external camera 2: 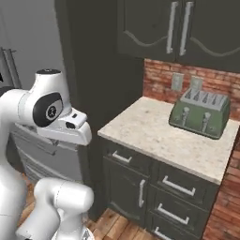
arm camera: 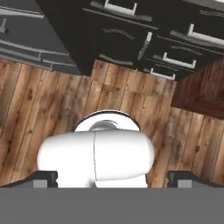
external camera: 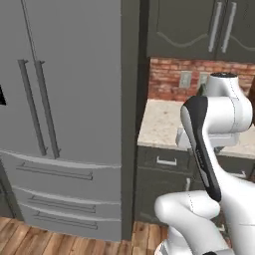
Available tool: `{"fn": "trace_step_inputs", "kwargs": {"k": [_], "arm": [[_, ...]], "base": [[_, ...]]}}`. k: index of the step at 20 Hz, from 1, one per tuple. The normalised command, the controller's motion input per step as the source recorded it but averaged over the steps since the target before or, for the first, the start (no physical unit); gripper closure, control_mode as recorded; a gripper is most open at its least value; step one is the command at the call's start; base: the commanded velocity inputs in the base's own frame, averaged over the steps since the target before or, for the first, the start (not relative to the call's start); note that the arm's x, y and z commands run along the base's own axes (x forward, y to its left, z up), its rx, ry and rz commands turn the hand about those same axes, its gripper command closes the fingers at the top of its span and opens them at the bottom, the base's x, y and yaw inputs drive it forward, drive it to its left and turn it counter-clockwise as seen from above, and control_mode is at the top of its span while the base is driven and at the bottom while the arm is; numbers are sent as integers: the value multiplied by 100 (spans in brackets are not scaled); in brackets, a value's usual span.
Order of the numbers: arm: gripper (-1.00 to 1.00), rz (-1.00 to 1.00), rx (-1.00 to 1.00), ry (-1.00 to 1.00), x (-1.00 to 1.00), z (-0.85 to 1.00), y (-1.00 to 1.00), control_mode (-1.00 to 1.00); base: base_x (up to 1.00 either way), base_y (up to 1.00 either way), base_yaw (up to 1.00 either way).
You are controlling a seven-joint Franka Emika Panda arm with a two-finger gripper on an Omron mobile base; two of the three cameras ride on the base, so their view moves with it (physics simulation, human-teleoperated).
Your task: Navigate to the dishwasher.
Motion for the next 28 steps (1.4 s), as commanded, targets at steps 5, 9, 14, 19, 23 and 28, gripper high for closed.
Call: {"fn": "trace_step_inputs", "kwargs": {"k": [5,9,14,19,23,28], "arm": [[-100,0,0,0,0,0,0,100],[-100,0,0,0,0,0,0,100],[-100,0,0,0,0,0,0,100],[-100,0,0,0,0,0,0,100],[-100,0,0,0,0,0,0,100],[-100,0,0,0,0,0,0,100]], "base": [[-22,6,100],[-18,0,100],[-6,0,100],[1,0,97],[0,0,100],[0,0,100]]}}
